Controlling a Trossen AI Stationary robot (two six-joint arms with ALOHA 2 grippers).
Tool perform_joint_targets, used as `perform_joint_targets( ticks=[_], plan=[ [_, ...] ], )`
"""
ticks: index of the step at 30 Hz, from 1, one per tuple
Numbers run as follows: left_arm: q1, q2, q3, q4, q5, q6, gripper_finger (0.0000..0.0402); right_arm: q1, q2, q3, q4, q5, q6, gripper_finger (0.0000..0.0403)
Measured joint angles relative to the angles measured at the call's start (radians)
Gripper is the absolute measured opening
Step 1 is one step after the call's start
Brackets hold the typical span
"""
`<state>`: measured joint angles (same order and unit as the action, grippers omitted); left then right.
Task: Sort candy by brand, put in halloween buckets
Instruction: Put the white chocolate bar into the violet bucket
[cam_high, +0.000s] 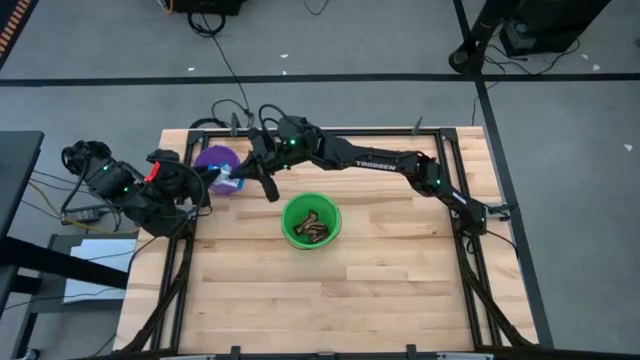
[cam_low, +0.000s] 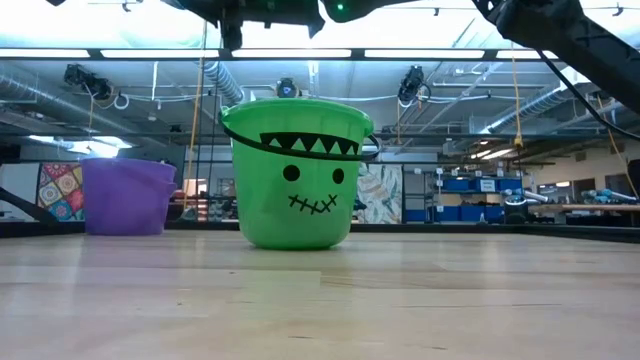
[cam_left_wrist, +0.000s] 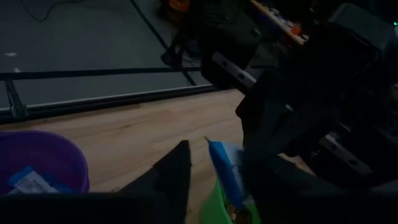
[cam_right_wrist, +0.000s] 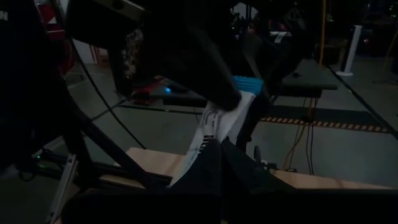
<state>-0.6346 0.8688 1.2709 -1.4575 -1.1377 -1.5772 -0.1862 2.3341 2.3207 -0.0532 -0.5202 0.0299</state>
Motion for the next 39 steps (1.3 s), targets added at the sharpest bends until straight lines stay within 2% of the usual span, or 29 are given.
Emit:
perform_joint_targets(
  ticks=[6,8,12,23,33,39],
  plan=[
    [0.000,0.000,0.000,0.013,0.006,0.000,0.0032,0.007,0.001,0.000,-0.002,0.000,0.000,0.0003],
    [0.000,0.000,0.000,0.020,0.006,0.000,0.0015,0.008,0.001,0.000,-0.004,0.000,0.000,0.0003],
    [0.000,0.000,0.000,0.033,0.007,0.001,0.0024,0.008,0.001,0.000,-0.004,-0.001,0.000,0.0004],
    [0.000,0.001,0.000,0.032,0.000,0.023,0.0003,0.011,-0.013,0.000,-0.002,0.014,-0.018,0.0009],
    [0.063,0.001,0.000,-0.043,0.003,0.021,0.0001,0.006,-0.016,0.000,-0.006,-0.016,-0.023,0.0059],
    [0.137,0.001,0.000,-0.119,0.017,0.002,0.0000,0.008,-0.017,0.001,0.003,-0.098,-0.003,0.0079]
  ],
)
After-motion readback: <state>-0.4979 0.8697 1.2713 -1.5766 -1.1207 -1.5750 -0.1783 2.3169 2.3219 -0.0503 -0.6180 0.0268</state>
